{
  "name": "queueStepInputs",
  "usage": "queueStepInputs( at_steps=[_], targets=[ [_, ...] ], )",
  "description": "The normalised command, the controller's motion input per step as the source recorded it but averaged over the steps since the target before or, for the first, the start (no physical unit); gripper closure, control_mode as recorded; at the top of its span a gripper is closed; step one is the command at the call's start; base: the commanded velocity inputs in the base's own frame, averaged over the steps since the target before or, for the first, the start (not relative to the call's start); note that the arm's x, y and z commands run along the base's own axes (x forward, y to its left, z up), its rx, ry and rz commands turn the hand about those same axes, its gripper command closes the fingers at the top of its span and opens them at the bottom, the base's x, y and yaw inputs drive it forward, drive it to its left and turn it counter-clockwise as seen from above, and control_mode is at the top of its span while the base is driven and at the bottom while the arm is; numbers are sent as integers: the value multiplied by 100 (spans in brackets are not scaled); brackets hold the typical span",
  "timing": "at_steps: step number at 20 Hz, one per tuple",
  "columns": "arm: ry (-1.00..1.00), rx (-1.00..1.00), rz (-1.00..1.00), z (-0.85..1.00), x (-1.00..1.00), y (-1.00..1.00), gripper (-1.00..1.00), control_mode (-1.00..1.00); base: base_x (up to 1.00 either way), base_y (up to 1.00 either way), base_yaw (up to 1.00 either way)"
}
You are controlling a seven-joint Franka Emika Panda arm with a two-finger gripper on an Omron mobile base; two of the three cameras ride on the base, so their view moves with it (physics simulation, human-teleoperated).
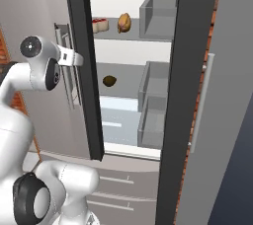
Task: Gather the mushroom and avocado from the fridge and place them on a tray on the dining counter. Then gather the steak and chicken drumstick from the fridge and place them on the other tray.
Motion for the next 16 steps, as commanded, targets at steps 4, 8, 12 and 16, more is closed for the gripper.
queueStepInputs(
  at_steps=[4,8,12,16],
  targets=[
    [0,0,0,0,-47,17,100,-100,0,0,0],
    [0,0,0,0,-66,35,100,-100,0,0,0],
    [0,0,0,0,-72,46,100,-100,0,0,0],
    [1,0,0,0,-69,65,100,-100,0,0,0]
  ],
)
